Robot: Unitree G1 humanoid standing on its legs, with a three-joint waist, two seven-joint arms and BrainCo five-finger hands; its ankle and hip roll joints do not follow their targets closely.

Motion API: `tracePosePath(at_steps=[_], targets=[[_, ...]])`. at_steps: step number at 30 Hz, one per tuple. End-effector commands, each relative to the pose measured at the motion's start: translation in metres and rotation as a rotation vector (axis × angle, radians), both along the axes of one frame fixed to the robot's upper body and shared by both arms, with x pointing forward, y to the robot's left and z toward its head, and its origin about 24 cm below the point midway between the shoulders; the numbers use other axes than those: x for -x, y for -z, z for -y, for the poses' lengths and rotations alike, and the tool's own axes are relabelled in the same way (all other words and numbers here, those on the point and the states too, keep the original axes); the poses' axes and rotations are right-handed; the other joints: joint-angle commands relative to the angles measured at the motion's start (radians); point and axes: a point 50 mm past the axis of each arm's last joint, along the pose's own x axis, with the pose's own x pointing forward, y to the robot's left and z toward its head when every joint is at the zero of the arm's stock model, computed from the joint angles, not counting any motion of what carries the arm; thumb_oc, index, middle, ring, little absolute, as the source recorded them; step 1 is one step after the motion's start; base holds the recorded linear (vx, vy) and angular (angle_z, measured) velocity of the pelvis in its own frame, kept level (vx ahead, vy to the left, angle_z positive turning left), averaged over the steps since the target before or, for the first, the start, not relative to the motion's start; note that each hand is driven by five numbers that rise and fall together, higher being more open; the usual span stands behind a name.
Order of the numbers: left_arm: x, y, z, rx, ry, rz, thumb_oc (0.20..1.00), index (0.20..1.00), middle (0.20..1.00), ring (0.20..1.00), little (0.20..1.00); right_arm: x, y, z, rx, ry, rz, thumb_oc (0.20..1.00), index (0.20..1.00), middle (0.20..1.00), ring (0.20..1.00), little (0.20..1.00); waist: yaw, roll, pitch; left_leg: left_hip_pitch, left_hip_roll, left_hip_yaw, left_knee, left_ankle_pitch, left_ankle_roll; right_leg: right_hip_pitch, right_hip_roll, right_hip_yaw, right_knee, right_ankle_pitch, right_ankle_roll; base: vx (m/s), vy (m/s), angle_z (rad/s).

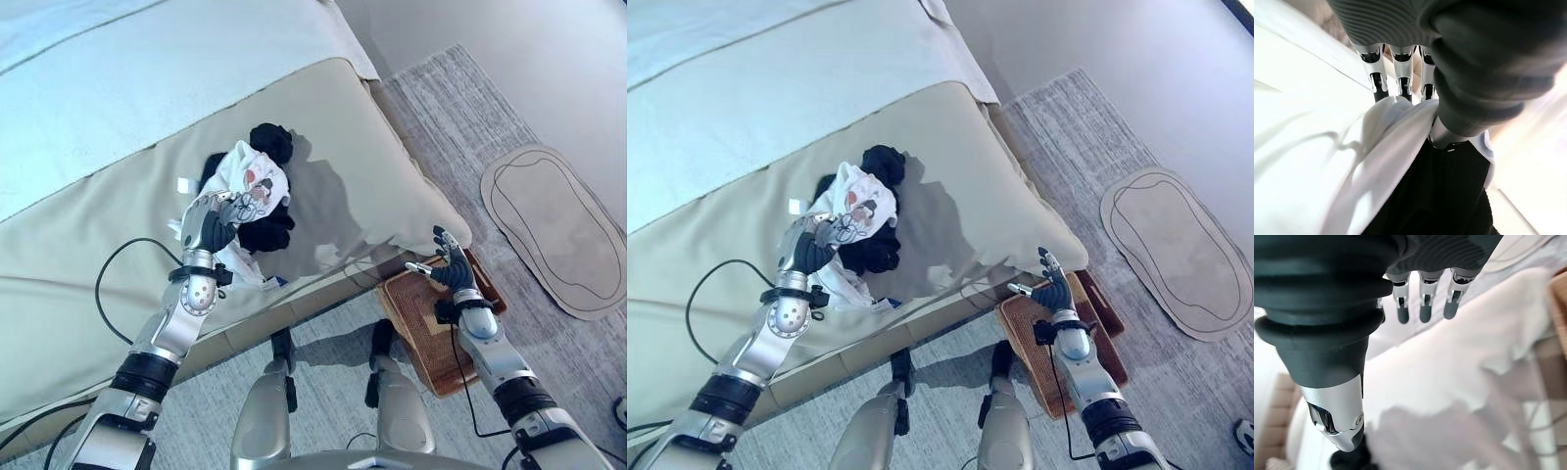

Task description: Pick up clothes into the bucket

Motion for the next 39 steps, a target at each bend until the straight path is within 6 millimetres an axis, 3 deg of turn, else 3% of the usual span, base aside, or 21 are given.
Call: tracePosePath(at_steps=[1, 5, 8, 15, 20, 23, 26, 30, 34, 39], targets=[[0.010, -0.049, 0.017, 0.104, 0.216, 0.222, 0.200, 0.200, 0.200, 0.200, 0.200, -0.003, -0.013, -0.001, 0.084, -0.045, 0.062, 1.000, 1.000, 1.000, 1.000, 1.000, 0.001, -0.025, -0.099, -0.010, 0.013, -0.012, 0.033, -0.056, -0.024, -0.007, -0.069, -0.045, 0.015, 0.049, 0.058, 0.05, -0.014, 0.12], [0.019, -0.061, 0.028, 0.225, 0.349, 0.229, 0.200, 0.200, 0.200, 0.200, 0.200, -0.010, -0.023, -0.012, 0.170, -0.102, 0.097, 1.000, 1.000, 1.000, 1.000, 1.000, 0.011, -0.024, -0.120, 0.024, 0.017, -0.007, 0.021, -0.057, -0.024, 0.025, -0.061, -0.055, 0.007, 0.041, 0.058, 0.04, -0.013, 0.05], [0.026, -0.072, 0.042, 0.270, 0.502, 0.218, 0.200, 0.200, 0.200, 0.200, 0.200, -0.014, -0.040, -0.028, 0.343, -0.228, 0.166, 1.000, 1.000, 1.000, 1.000, 1.000, 0.015, -0.024, -0.139, 0.050, 0.019, -0.009, 0.018, -0.061, -0.023, 0.047, -0.058, -0.058, 0.011, 0.032, 0.057, 0.05, -0.004, 0.00], [0.019, -0.059, 0.041, 0.289, 0.481, 0.145, 0.200, 0.200, 0.200, 0.200, 0.200, -0.013, -0.059, -0.047, 0.352, -0.329, 0.251, 1.000, 1.000, 1.000, 1.000, 1.000, 0.013, -0.025, -0.169, 0.094, 0.024, -0.002, 0.008, -0.069, -0.021, 0.086, -0.052, -0.058, 0.004, 0.022, 0.057, 0.06, -0.005, -0.01], [0.012, -0.041, 0.022, 0.275, 0.309, 0.111, 0.200, 0.200, 0.200, 0.200, 0.200, -0.008, -0.050, -0.044, 0.320, -0.300, 0.218, 1.000, 1.000, 1.000, 1.000, 1.000, 0.012, -0.024, -0.183, 0.103, 0.024, 0.005, 0.000, -0.066, -0.022, 0.090, -0.050, -0.061, 0.002, 0.020, 0.055, 0.02, 0.003, -0.01], [0.007, -0.031, 0.009, 0.219, 0.186, 0.105, 0.200, 0.200, 0.200, 0.200, 0.200, -0.002, -0.034, -0.037, 0.310, -0.267, 0.157, 1.000, 1.000, 1.000, 1.000, 1.000, 0.007, -0.025, -0.187, 0.102, 0.022, 0.006, 0.001, -0.069, -0.021, 0.090, -0.049, -0.060, 0.001, 0.018, 0.055, 0.00, 0.000, 0.00], [-0.002, -0.032, -0.003, 0.133, 0.087, 0.128, 0.200, 0.200, 0.200, 0.200, 0.200, 0.003, -0.022, -0.031, 0.313, -0.249, 0.108, 1.000, 1.000, 1.000, 1.000, 1.000, 0.000, -0.027, -0.195, 0.104, 0.022, 0.011, -0.001, -0.070, -0.021, 0.089, -0.047, -0.057, -0.001, 0.018, 0.056, 0.00, 0.000, 0.00], [-0.017, -0.050, -0.020, -0.007, -0.062, 0.230, 0.200, 0.200, 0.200, 0.200, 0.200, 0.010, -0.011, -0.028, 0.308, -0.247, 0.062, 1.000, 1.000, 1.000, 1.000, 1.000, -0.018, -0.030, -0.202, 0.104, 0.024, 0.021, -0.002, -0.072, -0.022, 0.084, -0.046, -0.051, -0.002, 0.018, 0.058, 0.01, 0.003, -0.03], [-0.025, -0.059, -0.019, -0.180, -0.104, 0.289, 0.200, 0.200, 0.200, 0.200, 0.200, 0.018, 0.001, -0.026, 0.282, -0.242, 0.020, 1.000, 1.000, 1.000, 1.000, 1.000, -0.037, -0.034, -0.200, 0.095, 0.026, 0.026, 0.010, -0.077, -0.023, 0.073, -0.046, -0.040, 0.004, 0.017, 0.061, 0.00, 0.000, -0.05], [-0.030, -0.059, -0.005, -0.250, -0.058, 0.304, 0.200, 0.200, 0.200, 0.200, 0.200, 0.022, 0.007, -0.026, 0.252, -0.225, 0.003, 1.000, 1.000, 1.000, 1.000, 1.000, -0.049, -0.037, -0.195, 0.085, 0.026, 0.028, 0.016, -0.078, -0.023, 0.063, -0.047, -0.034, 0.007, 0.018, 0.063, -0.01, 0.002, -0.04]])
